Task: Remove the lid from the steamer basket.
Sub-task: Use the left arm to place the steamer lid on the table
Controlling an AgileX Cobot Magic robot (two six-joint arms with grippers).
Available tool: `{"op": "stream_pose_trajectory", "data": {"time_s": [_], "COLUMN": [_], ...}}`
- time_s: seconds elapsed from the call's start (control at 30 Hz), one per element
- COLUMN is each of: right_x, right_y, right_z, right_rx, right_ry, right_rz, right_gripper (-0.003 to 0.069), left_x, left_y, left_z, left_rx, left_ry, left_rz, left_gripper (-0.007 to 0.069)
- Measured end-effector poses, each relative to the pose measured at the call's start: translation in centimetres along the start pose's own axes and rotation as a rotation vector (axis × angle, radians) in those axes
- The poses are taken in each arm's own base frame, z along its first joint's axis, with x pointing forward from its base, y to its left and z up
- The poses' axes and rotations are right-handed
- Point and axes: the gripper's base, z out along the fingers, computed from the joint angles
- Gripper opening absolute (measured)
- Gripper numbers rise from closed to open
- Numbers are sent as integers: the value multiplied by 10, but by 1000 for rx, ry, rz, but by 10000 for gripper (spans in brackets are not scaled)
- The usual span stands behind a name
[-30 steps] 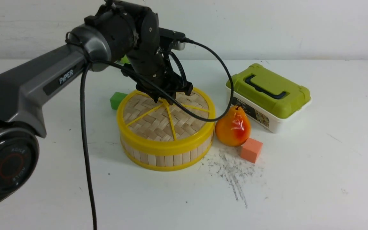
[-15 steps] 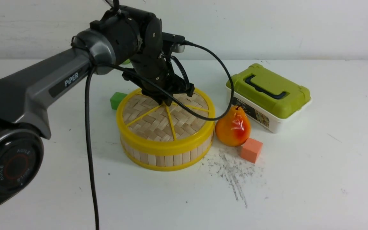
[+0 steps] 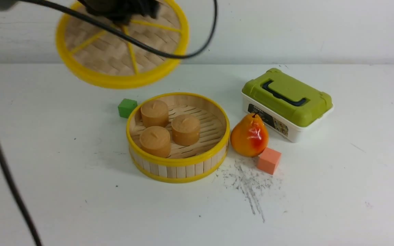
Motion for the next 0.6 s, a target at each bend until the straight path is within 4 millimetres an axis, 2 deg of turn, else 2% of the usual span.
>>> {"op": "stream_pose_trajectory", "data": {"time_s": [0.07,0.1,0.13,0.23,0.27,0.3,0.37,0.4,0.43,0.47,0.5,0.6], "right_x": [0,0,0,0,0,0,0,0,0,0,0,0], "right_y": [0,0,0,0,0,0,0,0,0,0,0,0], "right_z": [0,0,0,0,0,0,0,0,0,0,0,0], "right_rx": [0,0,0,0,0,0,0,0,0,0,0,0], "right_ry": [0,0,0,0,0,0,0,0,0,0,0,0], "right_rz": [0,0,0,0,0,0,0,0,0,0,0,0], "right_gripper": [240,240,240,240,240,240,240,240,240,240,240,240], "left_x": [4,5,17,41,68,78,111,114,141,142,159,179], "left_y": [27,30,52,69,73,73,66,65,58,57,52,46], "left_z": [-9,-10,-11,-1,15,22,49,51,73,75,90,112], "left_rx": [-54,-59,-108,-141,-141,-136,-107,-105,-81,-82,-69,-67], "left_ry": [-6,-5,7,45,79,89,125,130,165,168,197,250], "left_rz": [-69,-77,-132,-179,-202,-213,-228,-230,-263,-267,-295,-345], "left_gripper": [106,106,106,106,106,106,106,106,106,106,106,106]}}
